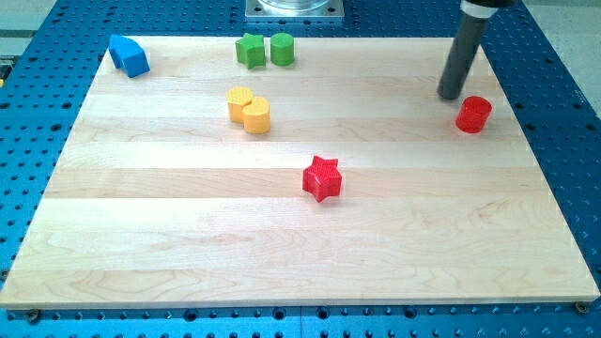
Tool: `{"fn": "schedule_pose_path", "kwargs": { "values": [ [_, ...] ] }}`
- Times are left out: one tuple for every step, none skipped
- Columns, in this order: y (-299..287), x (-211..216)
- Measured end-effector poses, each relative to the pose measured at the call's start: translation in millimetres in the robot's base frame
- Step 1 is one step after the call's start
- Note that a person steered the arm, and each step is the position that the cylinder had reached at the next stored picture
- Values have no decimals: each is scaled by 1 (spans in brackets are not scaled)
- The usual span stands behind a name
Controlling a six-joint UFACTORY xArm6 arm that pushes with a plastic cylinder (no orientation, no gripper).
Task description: Keep red blocks at the center right
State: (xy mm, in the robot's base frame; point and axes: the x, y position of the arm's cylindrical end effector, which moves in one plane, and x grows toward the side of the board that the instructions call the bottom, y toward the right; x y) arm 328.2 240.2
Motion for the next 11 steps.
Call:
{"fn": "schedule_pose_path", "kwargs": {
  "values": [
    [-2, 55],
    [-19, 50],
    [-152, 45],
    [-283, 79],
    [-295, 151],
    [-235, 159],
    [-185, 151],
    [-196, 182],
    [-164, 176],
    [-120, 136],
    [-95, 129]
  ]
}}
